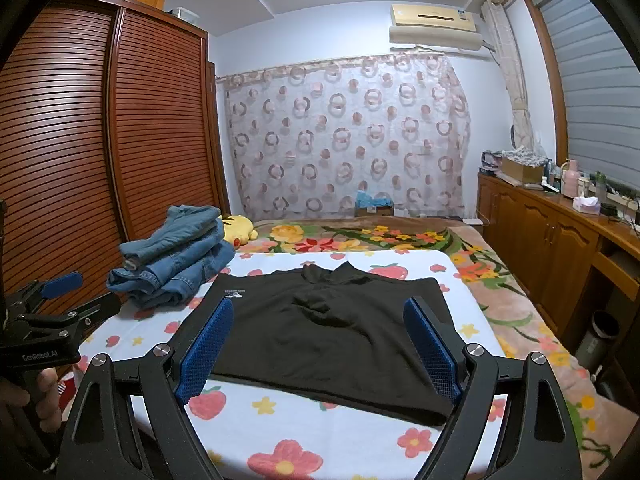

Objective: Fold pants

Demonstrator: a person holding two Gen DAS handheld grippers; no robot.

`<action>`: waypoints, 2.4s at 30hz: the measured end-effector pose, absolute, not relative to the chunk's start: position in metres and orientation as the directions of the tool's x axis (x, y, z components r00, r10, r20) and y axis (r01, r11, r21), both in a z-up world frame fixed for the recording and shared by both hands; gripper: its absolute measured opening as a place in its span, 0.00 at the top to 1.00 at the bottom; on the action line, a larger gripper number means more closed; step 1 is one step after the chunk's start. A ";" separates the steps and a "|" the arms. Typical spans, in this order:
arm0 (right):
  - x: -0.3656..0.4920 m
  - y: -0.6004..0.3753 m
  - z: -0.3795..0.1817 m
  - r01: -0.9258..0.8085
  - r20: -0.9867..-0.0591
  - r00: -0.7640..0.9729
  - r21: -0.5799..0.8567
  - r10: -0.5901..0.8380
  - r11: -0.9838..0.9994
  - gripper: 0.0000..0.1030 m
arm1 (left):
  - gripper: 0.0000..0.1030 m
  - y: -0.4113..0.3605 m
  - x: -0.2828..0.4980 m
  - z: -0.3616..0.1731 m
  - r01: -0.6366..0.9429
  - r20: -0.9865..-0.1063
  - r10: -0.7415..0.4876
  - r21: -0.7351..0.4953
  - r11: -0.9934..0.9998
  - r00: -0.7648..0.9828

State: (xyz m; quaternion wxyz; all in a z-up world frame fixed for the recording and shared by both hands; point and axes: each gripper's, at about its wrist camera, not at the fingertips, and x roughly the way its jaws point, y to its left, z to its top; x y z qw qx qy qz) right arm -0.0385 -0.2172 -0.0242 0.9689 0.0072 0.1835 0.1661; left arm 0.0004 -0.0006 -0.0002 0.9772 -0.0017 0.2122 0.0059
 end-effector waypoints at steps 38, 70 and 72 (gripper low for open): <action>-0.035 -0.216 -0.022 -0.324 -0.349 0.878 0.070 0.327 0.943 0.14 | 0.00 0.017 -0.004 0.003 -0.016 -0.408 0.016 0.003 1.000 0.913; -0.036 -0.216 -0.023 -0.324 -0.348 0.879 0.068 0.327 0.944 0.14 | 0.00 0.016 -0.005 0.005 -0.015 -0.406 0.016 0.004 1.000 0.914; -0.036 -0.216 -0.022 -0.325 -0.348 0.878 0.069 0.328 0.943 0.14 | 0.00 0.020 -0.005 0.005 -0.015 -0.408 0.016 0.005 1.000 0.913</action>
